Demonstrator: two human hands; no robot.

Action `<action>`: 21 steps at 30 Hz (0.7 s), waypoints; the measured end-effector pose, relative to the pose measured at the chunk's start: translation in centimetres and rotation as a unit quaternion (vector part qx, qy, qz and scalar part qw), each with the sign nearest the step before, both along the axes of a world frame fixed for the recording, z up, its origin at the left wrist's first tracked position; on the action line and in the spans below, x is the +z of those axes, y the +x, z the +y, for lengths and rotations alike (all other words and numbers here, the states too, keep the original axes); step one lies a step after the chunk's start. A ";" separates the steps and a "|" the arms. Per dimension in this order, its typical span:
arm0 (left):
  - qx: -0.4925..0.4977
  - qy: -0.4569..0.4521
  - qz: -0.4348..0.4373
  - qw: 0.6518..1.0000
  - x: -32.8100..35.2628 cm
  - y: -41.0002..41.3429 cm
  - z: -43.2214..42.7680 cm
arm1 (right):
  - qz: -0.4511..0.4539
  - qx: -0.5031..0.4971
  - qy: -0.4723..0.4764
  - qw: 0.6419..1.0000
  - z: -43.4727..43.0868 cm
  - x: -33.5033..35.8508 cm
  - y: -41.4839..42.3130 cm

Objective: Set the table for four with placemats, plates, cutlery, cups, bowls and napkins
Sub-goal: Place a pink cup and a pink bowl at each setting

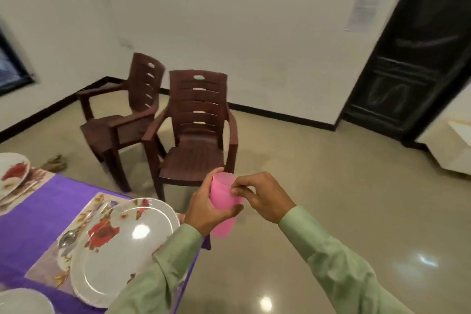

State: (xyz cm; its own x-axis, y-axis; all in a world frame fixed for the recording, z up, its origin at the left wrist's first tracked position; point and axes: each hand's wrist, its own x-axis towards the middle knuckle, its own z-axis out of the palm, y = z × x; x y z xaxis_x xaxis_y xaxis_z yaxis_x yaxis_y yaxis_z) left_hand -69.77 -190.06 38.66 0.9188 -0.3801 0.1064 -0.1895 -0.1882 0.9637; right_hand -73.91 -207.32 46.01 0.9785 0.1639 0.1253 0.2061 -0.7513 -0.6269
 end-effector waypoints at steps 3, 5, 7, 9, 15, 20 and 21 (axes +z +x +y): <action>0.061 0.022 -0.008 0.998 0.1 4.3 1.0 | -0.003 0.065 -0.003 0.998 0.6 0.0 6.3; 0.108 0.034 -0.019 0.993 -0.4 7.3 1.5 | -0.004 0.116 -0.004 0.993 0.9 -0.3 10.7; 0.158 0.044 -0.023 0.986 -0.9 10.4 2.0 | -0.007 0.168 -0.004 0.986 1.3 -0.7 15.3; 0.200 0.045 -0.019 0.979 -1.3 13.4 2.3 | -0.010 0.214 -0.001 0.977 1.6 -1.1 19.8; 0.336 0.025 -0.002 0.941 -1.1 22.0 1.4 | -0.017 0.333 -0.004 0.943 2.4 -1.1 33.5; 0.425 -0.005 0.019 0.905 1.0 26.3 1.1 | -0.024 0.441 -0.006 0.897 4.6 0.7 41.5; 0.444 -0.012 0.019 0.896 1.3 26.7 1.4 | -0.020 0.465 -0.004 0.885 5.4 0.8 42.6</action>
State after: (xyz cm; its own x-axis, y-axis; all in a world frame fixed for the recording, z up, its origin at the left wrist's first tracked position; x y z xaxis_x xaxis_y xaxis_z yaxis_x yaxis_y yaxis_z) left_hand -43.07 -188.70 39.99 0.8615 0.5034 0.0670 0.0579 -0.2285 0.9718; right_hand -31.30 -201.93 46.85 0.4140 0.8975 0.1522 0.7606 -0.2492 -0.5996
